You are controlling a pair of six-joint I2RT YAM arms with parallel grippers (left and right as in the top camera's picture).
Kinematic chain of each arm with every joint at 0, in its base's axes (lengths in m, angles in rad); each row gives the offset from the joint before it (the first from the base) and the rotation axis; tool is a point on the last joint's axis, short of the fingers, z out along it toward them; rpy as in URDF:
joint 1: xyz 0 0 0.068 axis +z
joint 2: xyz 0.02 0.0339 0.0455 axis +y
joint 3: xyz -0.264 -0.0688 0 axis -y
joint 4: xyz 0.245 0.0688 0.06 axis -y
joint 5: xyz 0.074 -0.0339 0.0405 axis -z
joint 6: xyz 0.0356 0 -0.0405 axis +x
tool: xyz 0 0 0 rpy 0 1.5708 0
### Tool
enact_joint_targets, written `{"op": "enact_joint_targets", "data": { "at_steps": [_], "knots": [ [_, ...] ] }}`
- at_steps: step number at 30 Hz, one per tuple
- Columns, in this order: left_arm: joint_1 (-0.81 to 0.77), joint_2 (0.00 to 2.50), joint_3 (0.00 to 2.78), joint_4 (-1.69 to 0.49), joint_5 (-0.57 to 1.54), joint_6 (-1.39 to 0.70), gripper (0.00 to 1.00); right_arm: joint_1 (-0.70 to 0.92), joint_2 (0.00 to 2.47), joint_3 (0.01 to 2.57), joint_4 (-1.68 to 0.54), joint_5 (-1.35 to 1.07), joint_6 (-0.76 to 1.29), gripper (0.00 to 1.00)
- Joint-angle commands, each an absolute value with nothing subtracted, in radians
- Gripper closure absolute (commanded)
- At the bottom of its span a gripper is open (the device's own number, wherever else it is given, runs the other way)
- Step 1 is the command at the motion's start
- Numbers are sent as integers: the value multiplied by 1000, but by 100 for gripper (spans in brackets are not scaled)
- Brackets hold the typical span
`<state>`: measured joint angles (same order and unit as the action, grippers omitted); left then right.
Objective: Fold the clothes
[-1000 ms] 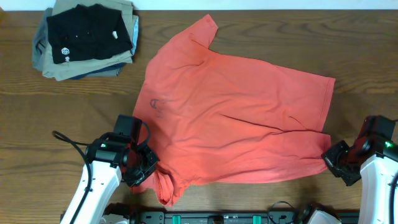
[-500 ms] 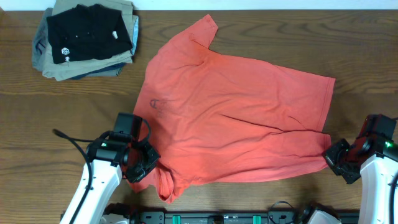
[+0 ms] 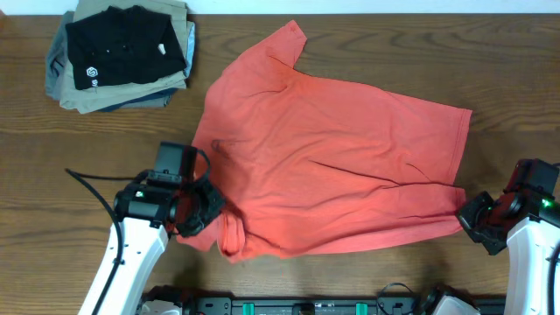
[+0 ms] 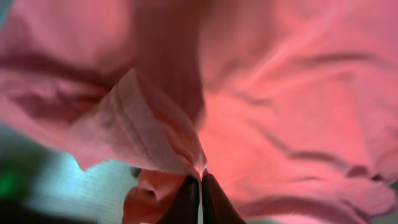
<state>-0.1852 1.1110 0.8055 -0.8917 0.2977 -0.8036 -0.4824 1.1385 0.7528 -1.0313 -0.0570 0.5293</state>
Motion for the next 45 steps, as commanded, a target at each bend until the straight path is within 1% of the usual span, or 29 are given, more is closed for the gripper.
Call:
{"op": "enact_joint_targets", "data": {
  "at_steps": [1, 10, 14, 17, 19, 20, 21, 22, 24, 25, 29, 31, 36, 45],
  "knots": [
    [-187, 1113, 827, -840, 233, -783, 94, -485, 1133, 770, -1021, -53, 519, 99],
    [-186, 1115, 827, -574, 88, -786, 94, -485, 1175, 770, -1021, -33, 528, 99],
    [-187, 1117, 827, -475, 77, -786, 94, -485, 1198, 766, -1021, -30, 531, 99],
    [-187, 1118, 827, -447, 77, -786, 94, -485, 1209, 763, -1013, -30, 531, 99],
    [-187, 1126, 827, -469, 78, -786, 94, -485, 1215, 763, -1009, -31, 531, 99],
    [-187, 1134, 827, -492, 78, -786, 91, -485, 1216, 763, -1006, -31, 531, 99],
    [-187, 1146, 827, -525, 78, -786, 84, -485, 1216, 763, -1005, -30, 530, 99],
    [-187, 1160, 827, -560, 79, -786, 75, -485, 1216, 763, -1005, -31, 530, 99],
    [-187, 1201, 827, -638, 107, -786, 54, -485, 1216, 763, -1005, -31, 530, 99],
    [-187, 1237, 826, -693, 149, -785, 48, -485, 1216, 763, -1005, -31, 530, 99],
    [-194, 1349, 826, -825, 253, -760, 48, -485, 1216, 763, -1003, -31, 530, 99],
    [-204, 1392, 826, -862, 268, -760, 48, -485, 1216, 763, -1003, -31, 530, 99],
    [-239, 1444, 826, -866, 297, -760, 48, -485, 1216, 763, -1006, -31, 530, 99],
    [-281, 1446, 826, -837, 303, -772, 48, -485, 1216, 763, -1005, -31, 529, 99]
  ]
}}
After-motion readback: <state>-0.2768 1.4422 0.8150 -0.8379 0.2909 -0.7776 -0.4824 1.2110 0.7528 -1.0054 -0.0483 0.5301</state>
